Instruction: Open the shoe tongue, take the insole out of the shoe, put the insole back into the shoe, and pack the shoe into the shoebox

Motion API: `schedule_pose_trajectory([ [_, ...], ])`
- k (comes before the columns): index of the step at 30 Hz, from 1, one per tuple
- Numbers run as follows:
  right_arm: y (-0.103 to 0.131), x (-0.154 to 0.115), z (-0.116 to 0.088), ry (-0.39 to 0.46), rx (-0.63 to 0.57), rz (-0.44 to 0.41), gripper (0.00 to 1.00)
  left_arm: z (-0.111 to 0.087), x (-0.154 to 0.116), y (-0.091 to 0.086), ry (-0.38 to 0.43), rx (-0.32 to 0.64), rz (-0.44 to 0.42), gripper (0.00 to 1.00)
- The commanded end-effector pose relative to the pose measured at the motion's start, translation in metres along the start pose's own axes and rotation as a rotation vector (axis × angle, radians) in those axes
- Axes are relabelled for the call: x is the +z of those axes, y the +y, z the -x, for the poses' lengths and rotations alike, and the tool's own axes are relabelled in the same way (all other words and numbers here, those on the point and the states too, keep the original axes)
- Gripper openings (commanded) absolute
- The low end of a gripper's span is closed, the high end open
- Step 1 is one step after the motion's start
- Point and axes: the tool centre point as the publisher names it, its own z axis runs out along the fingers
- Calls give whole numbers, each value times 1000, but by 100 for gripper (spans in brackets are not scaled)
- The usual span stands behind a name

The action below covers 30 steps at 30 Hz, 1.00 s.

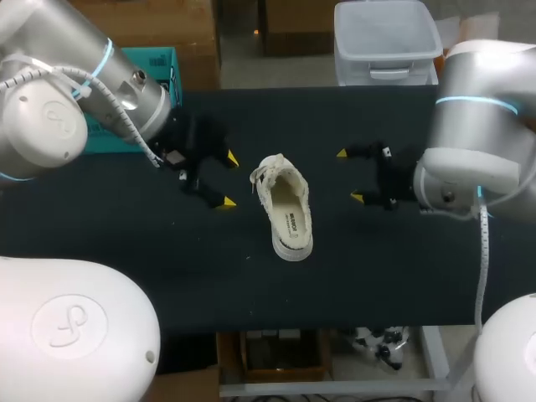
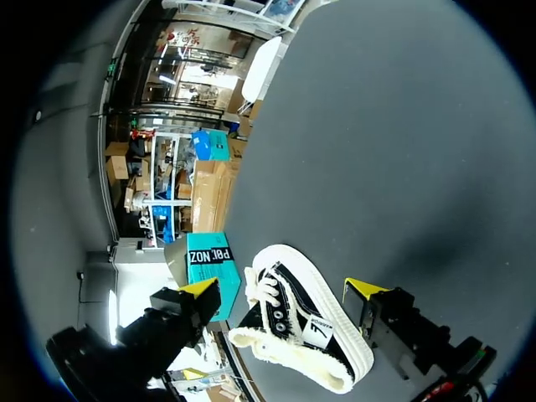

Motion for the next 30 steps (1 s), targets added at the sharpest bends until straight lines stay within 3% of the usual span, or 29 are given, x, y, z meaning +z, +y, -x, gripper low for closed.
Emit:
schedule_pose_trajectory([
  [1,15,-5,7,56,-3,-980,100,-2,15,-4,-14,-35,18,100],
  [5,23,-2,2,75,19,-1145,100,-2,22,-7,-31,-109,32,100],
  [7,23,-2,2,75,19,-1145,100,2,27,-9,-54,-160,46,100],
  [8,23,-2,2,75,19,-1145,100,3,28,-8,-84,-157,95,100],
  [17,30,-1,2,71,25,-1163,100,3,28,-8,-84,-157,95,100],
  [20,36,-2,-1,28,58,-1201,100,2,40,-13,-85,-235,109,100],
  [23,43,-4,-3,-9,74,-1244,100,0,48,-13,-135,-338,146,100],
  [29,53,-8,-7,-31,53,-1355,100,2,57,-11,-224,-616,181,100],
  [30,55,-9,-8,-33,47,-1376,100,4,56,-11,-272,-665,199,100],
])
